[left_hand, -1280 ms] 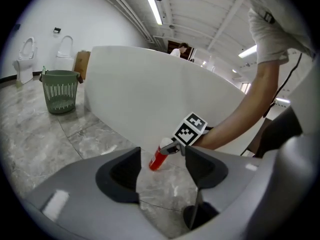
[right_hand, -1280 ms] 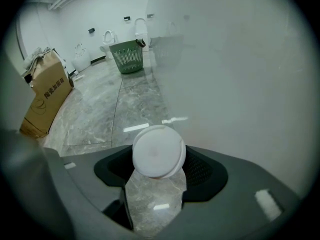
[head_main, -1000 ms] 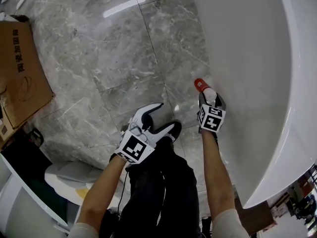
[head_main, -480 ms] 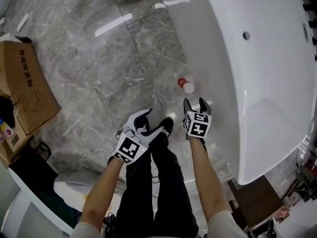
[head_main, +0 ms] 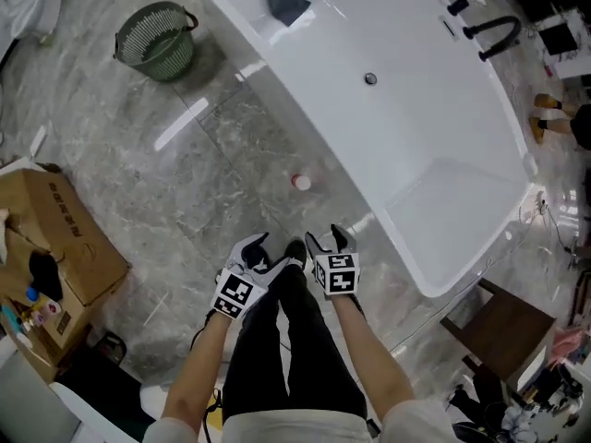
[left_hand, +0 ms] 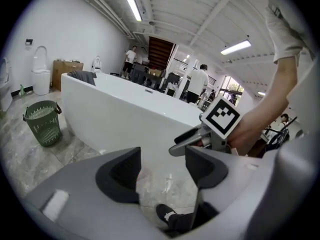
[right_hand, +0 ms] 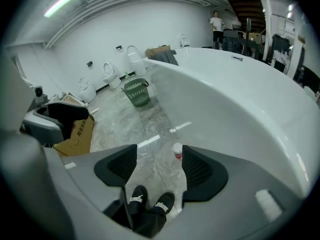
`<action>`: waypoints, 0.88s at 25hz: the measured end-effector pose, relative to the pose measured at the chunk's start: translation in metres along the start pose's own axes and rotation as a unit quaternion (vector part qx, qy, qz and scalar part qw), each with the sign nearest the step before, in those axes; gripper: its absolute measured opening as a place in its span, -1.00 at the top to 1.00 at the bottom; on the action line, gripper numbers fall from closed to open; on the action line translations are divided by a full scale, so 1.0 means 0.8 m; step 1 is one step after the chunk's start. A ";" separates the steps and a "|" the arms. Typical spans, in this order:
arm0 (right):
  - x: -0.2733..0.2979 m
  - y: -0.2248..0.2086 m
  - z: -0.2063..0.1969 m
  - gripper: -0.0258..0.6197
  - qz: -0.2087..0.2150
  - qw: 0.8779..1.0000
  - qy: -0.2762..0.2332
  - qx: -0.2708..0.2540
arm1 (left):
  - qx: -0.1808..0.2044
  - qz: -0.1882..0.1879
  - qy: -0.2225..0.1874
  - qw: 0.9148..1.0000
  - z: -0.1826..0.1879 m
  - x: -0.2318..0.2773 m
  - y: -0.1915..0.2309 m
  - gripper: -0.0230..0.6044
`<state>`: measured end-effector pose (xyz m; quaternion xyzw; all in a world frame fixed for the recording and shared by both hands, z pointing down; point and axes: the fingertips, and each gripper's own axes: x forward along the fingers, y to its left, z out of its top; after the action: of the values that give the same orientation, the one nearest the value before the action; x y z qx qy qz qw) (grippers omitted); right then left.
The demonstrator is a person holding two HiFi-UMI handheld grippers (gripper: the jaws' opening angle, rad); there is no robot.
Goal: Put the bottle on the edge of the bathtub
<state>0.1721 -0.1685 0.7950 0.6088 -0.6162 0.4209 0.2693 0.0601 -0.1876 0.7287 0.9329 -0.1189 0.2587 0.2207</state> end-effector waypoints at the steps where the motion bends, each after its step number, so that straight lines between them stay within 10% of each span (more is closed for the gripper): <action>1: -0.019 0.004 0.000 0.04 0.006 1.000 -0.002 0.004 | 0.005 -0.002 0.004 1.000 0.008 -0.006 -0.009 -0.13; 11: -0.201 0.040 -0.001 0.04 0.044 0.997 -0.043 0.050 | -0.001 0.006 0.015 1.000 0.082 -0.081 -0.079 -0.13; 22: -0.331 0.071 0.051 0.04 0.052 0.990 -0.098 0.083 | -0.090 0.026 -0.022 0.995 0.175 -0.153 -0.123 -0.13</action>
<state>0.1537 -0.0698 0.5405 0.6344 -0.6334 0.4224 0.1336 0.0509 -0.1550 0.5212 0.9113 -0.1705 0.2324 0.2939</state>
